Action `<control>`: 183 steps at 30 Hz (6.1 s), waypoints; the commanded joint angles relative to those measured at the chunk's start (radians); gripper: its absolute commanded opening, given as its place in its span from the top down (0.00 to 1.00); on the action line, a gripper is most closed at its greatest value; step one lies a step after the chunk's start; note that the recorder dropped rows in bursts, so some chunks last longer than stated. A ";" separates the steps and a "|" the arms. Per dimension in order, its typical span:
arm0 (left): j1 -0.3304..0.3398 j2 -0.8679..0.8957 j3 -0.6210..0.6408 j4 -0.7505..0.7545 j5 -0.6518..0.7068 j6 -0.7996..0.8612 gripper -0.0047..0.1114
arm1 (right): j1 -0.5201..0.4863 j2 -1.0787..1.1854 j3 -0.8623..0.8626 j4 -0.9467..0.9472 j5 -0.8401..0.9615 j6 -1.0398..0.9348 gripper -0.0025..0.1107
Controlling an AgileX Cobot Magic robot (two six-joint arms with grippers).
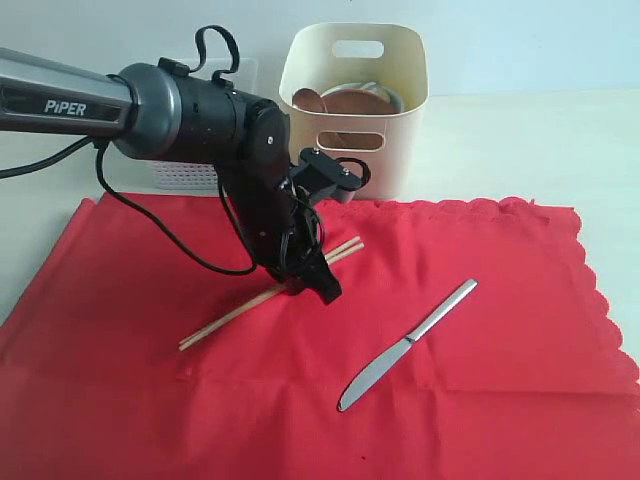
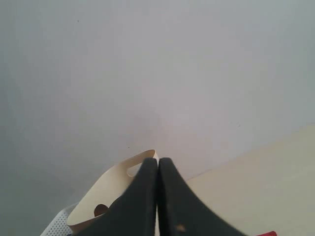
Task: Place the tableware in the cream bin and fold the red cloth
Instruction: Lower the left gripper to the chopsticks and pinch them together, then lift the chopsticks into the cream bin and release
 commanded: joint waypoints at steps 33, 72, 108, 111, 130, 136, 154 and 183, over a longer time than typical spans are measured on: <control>0.000 -0.027 0.009 0.024 0.095 -0.054 0.85 | -0.003 -0.002 0.003 -0.009 -0.003 -0.003 0.98; -0.026 -0.089 0.009 0.031 0.141 -0.093 0.60 | -0.003 -0.002 0.003 -0.009 -0.003 -0.003 0.98; -0.047 -0.188 -0.009 0.173 0.130 -0.191 0.96 | -0.003 -0.002 0.003 -0.009 -0.003 -0.003 0.98; -0.041 -0.255 -0.049 0.173 0.102 -0.191 0.96 | -0.003 -0.002 0.003 -0.009 -0.003 -0.003 0.98; 0.032 -0.092 -0.169 0.155 -1.099 -0.381 0.96 | -0.003 -0.002 0.003 -0.009 -0.003 -0.003 0.98; 0.041 -0.051 -0.169 0.128 -1.104 -0.390 0.93 | -0.003 -0.002 0.003 -0.009 -0.003 -0.003 0.98; 0.049 -0.058 -0.169 0.121 -1.080 -0.408 0.42 | -0.003 -0.002 0.003 -0.009 -0.003 -0.003 0.98; 0.033 -0.423 -0.162 0.131 -0.106 -0.293 0.96 | -0.003 -0.002 0.003 -0.009 -0.003 -0.003 0.98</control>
